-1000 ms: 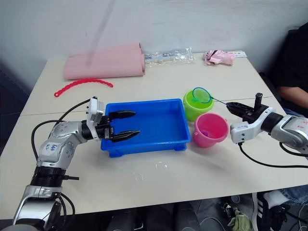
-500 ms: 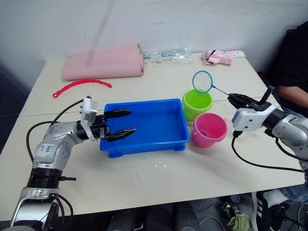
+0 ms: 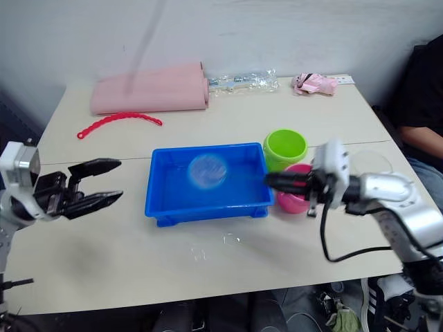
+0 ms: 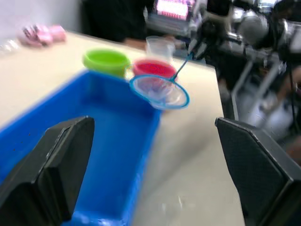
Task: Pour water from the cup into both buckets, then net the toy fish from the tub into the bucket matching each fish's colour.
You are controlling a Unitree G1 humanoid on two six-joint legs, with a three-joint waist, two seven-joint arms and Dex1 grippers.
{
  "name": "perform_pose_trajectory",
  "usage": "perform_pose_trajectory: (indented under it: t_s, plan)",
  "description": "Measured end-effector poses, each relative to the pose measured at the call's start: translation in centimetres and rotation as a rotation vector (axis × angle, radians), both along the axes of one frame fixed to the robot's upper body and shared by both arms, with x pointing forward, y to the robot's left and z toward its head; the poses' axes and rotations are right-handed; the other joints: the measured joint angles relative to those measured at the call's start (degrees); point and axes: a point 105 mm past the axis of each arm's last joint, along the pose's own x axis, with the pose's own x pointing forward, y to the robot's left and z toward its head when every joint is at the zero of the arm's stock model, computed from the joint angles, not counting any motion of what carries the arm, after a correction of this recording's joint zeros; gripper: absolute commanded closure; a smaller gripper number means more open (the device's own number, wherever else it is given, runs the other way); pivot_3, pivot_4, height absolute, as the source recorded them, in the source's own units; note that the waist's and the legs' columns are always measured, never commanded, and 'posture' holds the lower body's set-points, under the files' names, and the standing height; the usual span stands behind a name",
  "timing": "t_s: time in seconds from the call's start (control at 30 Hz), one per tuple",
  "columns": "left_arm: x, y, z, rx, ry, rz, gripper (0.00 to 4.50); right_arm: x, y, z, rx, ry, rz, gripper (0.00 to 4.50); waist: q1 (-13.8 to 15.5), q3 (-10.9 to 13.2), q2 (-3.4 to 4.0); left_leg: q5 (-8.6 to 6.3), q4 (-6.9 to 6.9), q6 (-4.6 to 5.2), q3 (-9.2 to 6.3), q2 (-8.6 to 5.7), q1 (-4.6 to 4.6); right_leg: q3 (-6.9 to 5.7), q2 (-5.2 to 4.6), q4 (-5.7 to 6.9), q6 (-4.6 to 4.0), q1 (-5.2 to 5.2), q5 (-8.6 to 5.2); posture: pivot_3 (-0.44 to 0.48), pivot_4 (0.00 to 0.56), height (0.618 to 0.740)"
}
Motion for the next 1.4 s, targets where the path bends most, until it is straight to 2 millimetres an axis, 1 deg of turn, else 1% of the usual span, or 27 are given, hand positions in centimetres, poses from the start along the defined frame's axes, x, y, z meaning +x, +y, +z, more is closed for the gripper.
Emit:
perform_pose_trajectory:
  t_s: [0.07,0.1,0.17,0.23,0.3,0.4,0.47,0.57,0.63,0.67,0.73,0.8,0.87,0.97,1.0,1.07,1.1,1.13,1.2,1.23,1.3,1.37,1.4]
  plan:
    - [-1.3,0.5,-1.5,0.071,0.029,-0.012,0.03,0.0,1.2,-1.9,0.010,0.028,0.027,4.50,0.0,0.0,-0.01,0.00,0.04,0.00,0.05,-0.01,-0.02,0.02,0.05,0.09,-0.02,-0.08,-0.01,0.000,0.150,0.740]
    - [-1.8,0.7,-2.0,0.095,0.039,-0.017,0.03,0.1,1.5,-2.5,0.006,0.023,0.034,4.50,0.0,0.0,0.00,0.01,0.03,0.01,0.08,-0.06,-0.02,0.03,0.06,0.15,-0.03,-0.13,-0.02,0.000,0.150,0.740]
    - [-2.9,1.0,-3.5,0.142,0.077,-0.036,0.03,0.1,1.8,-4.2,-0.032,0.023,0.056,4.50,0.1,0.0,-0.01,0.01,0.05,0.01,0.08,-0.08,-0.01,0.02,0.05,0.15,-0.06,-0.12,-0.03,0.000,0.150,0.740]
    - [-3.7,1.0,-4.4,0.166,0.100,-0.048,0.03,0.1,1.9,-6.1,-0.066,0.038,0.075,4.50,0.1,0.0,-0.05,-0.01,0.04,0.03,0.02,-0.10,-0.02,-0.04,0.00,0.16,-0.07,-0.10,-0.04,0.000,0.150,0.740]
    - [-4.0,0.3,-4.4,0.171,0.082,-0.071,0.03,0.1,2.5,-7.9,-0.076,0.059,0.095,4.50,0.1,0.0,-0.06,-0.01,0.04,0.02,-0.01,-0.10,-0.01,-0.02,-0.09,0.20,-0.07,-0.09,-0.04,0.000,0.150,0.740]
    - [-4.0,-0.3,-4.3,0.174,0.061,-0.082,0.03,-0.2,3.0,-9.5,-0.101,0.059,0.131,4.50,-0.1,0.0,-0.05,-0.02,0.03,-0.02,-0.01,-0.05,0.01,0.00,-0.08,0.23,-0.10,-0.10,-0.05,0.000,0.150,0.740]
    - [-3.8,-0.3,-4.3,0.165,0.058,-0.070,0.03,0.0,3.3,-10.3,-0.100,0.061,0.125,4.50,-0.1,0.0,-0.05,-0.04,0.04,-0.07,0.00,0.02,0.01,-0.02,-0.05,0.25,-0.15,-0.12,-0.08,0.000,0.150,0.740]
    - [-3.6,-0.4,-4.2,0.162,0.049,-0.064,0.03,0.6,3.3,-11.8,-0.166,0.017,0.117,4.50,-0.2,0.0,-0.05,-0.03,0.04,-0.10,0.01,0.03,0.02,-0.02,0.02,0.27,-0.17,-0.14,-0.10,0.000,0.150,0.740]
    - [-3.5,-0.4,-4.2,0.160,0.044,-0.067,0.03,0.9,3.4,-12.2,-0.175,0.013,0.106,4.50,-0.2,0.0,-0.04,-0.03,0.04,-0.11,0.02,0.04,0.02,-0.02,0.04,0.28,-0.18,-0.15,-0.10,0.000,0.150,0.740]
    - [-3.4,-0.4,-4.2,0.158,0.042,-0.068,0.03,1.0,3.6,-12.2,-0.161,0.016,0.101,4.50,-0.2,0.0,-0.04,-0.03,0.04,-0.12,0.02,0.05,0.02,-0.02,0.05,0.29,-0.19,-0.16,-0.10,0.000,0.150,0.740]
    - [-3.2,-0.2,-4.3,0.152,0.042,-0.066,0.00,1.1,4.0,-12.1,-0.145,0.020,0.100,3.64,-0.2,0.0,-0.04,-0.03,0.04,-0.13,0.02,0.06,0.02,-0.02,0.04,0.30,-0.20,-0.16,-0.11,0.000,0.150,0.740]
    - [-3.1,0.6,-4.8,0.141,0.059,-0.047,0.00,1.2,3.8,-11.9,-0.140,0.028,0.095,2.89,-0.2,0.0,-0.04,-0.03,0.04,-0.13,0.02,0.06,0.02,-0.02,0.05,0.31,-0.20,-0.17,-0.11,0.000,0.150,0.740]
    - [-3.0,1.2,-5.2,0.135,0.075,-0.034,0.00,1.2,3.3,-11.6,-0.136,0.025,0.088,1.89,-0.2,0.0,-0.04,-0.04,0.04,-0.14,0.03,0.06,0.01,-0.02,0.04,0.30,-0.21,-0.18,-0.11,0.000,0.150,0.740]
    - [-3.2,2.2,-5.7,0.135,0.103,-0.016,0.00,0.8,2.3,-10.3,-0.101,0.022,0.087,0.24,-0.1,0.0,-0.04,-0.05,0.03,-0.14,0.01,0.07,0.00,-0.03,-0.02,0.28,-0.21,-0.18,-0.11,0.000,0.150,0.740]
    - [-3.4,2.5,-5.7,0.133,0.109,-0.004,0.00,0.4,2.0,-9.8,-0.091,0.019,0.093,0.06,0.0,0.0,-0.03,-0.06,0.03,-0.13,0.01,0.07,0.00,-0.03,-0.05,0.28,-0.21,-0.18,-0.11,0.000,0.150,0.740]
    - [-3.6,3.6,-5.9,0.128,0.118,0.047,0.00,-0.1,0.7,-8.4,-0.083,0.015,0.092,0.06,-0.1,0.0,-0.04,-0.07,0.03,-0.12,0.01,0.09,0.00,-0.03,-0.09,0.26,-0.21,-0.17,-0.11,0.000,0.150,0.740]
    - [-3.6,3.8,-5.9,0.129,0.117,0.058,0.00,-0.2,0.3,-8.1,-0.083,0.017,0.086,0.06,-0.1,0.0,-0.05,-0.08,0.03,-0.13,0.01,0.10,0.01,-0.03,-0.09,0.26,-0.21,-0.16,-0.11,0.000,0.150,0.740]
    - [-3.6,4.4,-6.1,0.134,0.111,0.099,0.00,-0.5,-0.6,-7.1,-0.080,0.012,0.070,0.06,-0.1,0.0,-0.03,-0.10,0.04,-0.15,-0.01,0.12,0.01,-0.04,-0.11,0.27,-0.21,-0.18,-0.11,0.000,0.150,0.740]
    - [-3.7,5.0,-6.3,0.146,0.107,0.150,0.00,-0.9,-1.4,-6.2,-0.087,0.007,0.057,0.06,-0.1,0.0,-0.02,-0.14,-0.01,-0.17,-0.01,0.12,0.04,-0.02,-0.14,0.25,-0.22,-0.17,-0.12,0.000,0.150,0.740]
    - [-3.7,5.8,-6.7,0.171,0.100,0.235,0.00,-1.3,-3.1,-5.1,-0.111,-0.009,0.015,0.06,0.0,0.0,0.00,-0.18,-0.04,-0.16,-0.01,0.12,0.03,-0.01,-0.15,0.21,-0.23,-0.17,-0.12,0.000,0.150,0.740]
    - [-3.7,6.5,-6.9,0.189,0.072,0.310,0.00,-1.0,-5.1,-3.6,-0.150,-0.075,-0.064,0.06,0.0,0.0,-0.04,-0.19,-0.04,-0.15,-0.02,0.13,0.04,-0.06,-0.13,0.18,-0.23,-0.14,-0.12,0.000,0.150,0.740]
    - [-3.5,6.8,-6.9,0.209,0.048,0.351,0.00,-1.3,-6.3,-2.5,-0.171,-0.123,-0.100,0.06,0.1,-0.1,-0.09,-0.20,-0.04,-0.15,-0.05,0.14,0.04,-0.10,-0.12,0.18,-0.23,-0.12,-0.12,0.000,0.150,0.740]
    - [-3.4,7.3,-6.8,0.222,0.035,0.390,0.00,-1.5,-7.4,-1.9,-0.190,-0.135,-0.127,0.06,0.1,-0.1,-0.09,-0.21,-0.04,-0.15,-0.04,0.13,0.06,-0.09,-0.13,0.17,-0.23,-0.10,-0.12,0.000,0.150,0.740]
